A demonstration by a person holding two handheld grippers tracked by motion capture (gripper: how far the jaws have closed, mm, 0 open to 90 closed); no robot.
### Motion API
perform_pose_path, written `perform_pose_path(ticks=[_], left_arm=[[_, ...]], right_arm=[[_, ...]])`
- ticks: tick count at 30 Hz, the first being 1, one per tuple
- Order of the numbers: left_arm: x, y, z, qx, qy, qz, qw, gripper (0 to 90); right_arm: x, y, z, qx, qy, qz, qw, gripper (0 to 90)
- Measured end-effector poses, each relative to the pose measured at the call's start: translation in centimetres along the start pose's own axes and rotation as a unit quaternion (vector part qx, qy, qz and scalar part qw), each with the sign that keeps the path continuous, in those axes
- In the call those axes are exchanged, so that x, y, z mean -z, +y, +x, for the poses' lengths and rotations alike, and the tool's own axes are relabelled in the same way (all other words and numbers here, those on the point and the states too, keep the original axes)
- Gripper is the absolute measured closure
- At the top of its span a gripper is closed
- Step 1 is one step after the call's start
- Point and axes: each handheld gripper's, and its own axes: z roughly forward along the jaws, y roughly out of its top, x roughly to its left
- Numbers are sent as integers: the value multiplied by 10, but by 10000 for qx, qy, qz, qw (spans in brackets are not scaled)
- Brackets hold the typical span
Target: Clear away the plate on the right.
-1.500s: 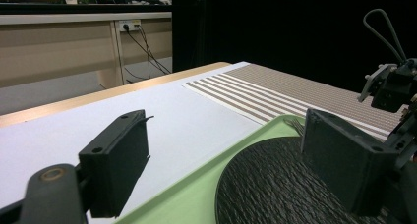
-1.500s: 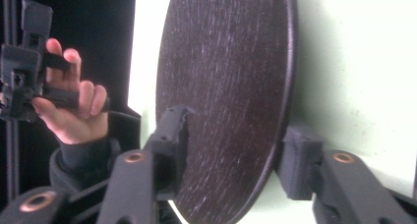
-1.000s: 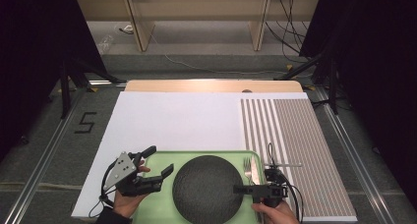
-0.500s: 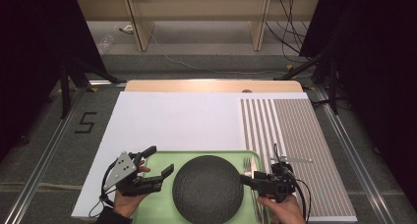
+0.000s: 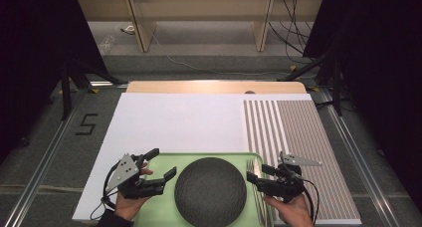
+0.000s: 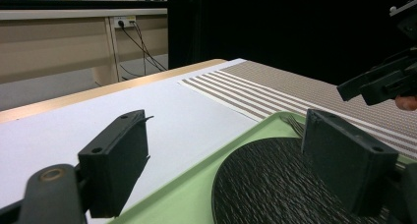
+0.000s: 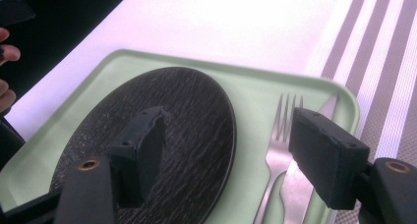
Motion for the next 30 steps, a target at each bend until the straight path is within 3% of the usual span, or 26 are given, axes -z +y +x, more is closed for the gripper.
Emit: perform_pose_path(ticks=[6, 9, 30], left_arm=[[0, 0, 0, 0, -18, 13, 10000, 174], [0, 0, 0, -3, -24, 18, 10000, 174], [-2, 0, -1, -7, -133, 102, 9999, 171]], right_arm=[[3, 1, 7, 472, 0, -170, 9987, 282], [4, 1, 9, 585, 45, -256, 9979, 273], [15, 1, 9, 947, 86, -789, 9923, 208]])
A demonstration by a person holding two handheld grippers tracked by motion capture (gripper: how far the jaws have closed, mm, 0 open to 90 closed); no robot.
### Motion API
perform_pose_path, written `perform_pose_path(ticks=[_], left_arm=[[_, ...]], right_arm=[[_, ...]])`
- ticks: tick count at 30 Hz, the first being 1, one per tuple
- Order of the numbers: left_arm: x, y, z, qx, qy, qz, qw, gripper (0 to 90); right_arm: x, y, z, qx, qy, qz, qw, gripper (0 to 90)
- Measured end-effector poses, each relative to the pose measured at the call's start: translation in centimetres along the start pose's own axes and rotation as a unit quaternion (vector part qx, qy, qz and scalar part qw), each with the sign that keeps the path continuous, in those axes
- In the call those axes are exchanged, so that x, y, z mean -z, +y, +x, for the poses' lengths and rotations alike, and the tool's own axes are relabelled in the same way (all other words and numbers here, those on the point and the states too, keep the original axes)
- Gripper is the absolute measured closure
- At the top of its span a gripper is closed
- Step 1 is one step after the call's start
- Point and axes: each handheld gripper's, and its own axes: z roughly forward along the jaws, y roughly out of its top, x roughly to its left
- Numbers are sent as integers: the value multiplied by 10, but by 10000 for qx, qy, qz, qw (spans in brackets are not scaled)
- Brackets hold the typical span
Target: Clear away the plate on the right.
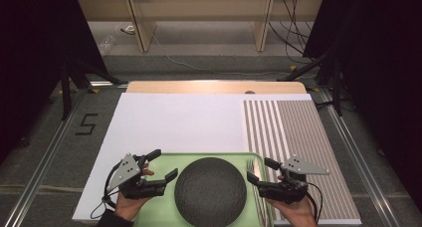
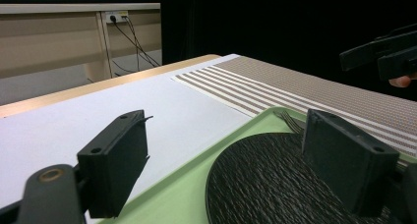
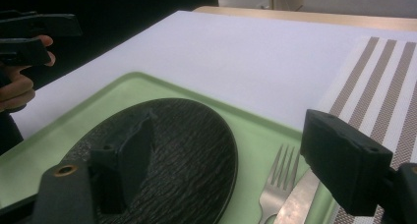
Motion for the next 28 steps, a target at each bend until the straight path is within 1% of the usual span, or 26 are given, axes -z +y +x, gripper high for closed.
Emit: perform_pose_path(ticks=[5, 10, 28], left_arm=[[0, 0, 0, -1, -27, 25, 10000, 169], [0, 0, 0, -5, -41, 46, 10000, 165], [-1, 0, 0, 2, -31, 38, 10000, 165]], right_arm=[[2, 1, 0, 18, 10, -80, 10000, 170], [5, 1, 0, 77, 17, -188, 9998, 161], [4, 1, -1, 72, 0, -146, 9999, 164]])
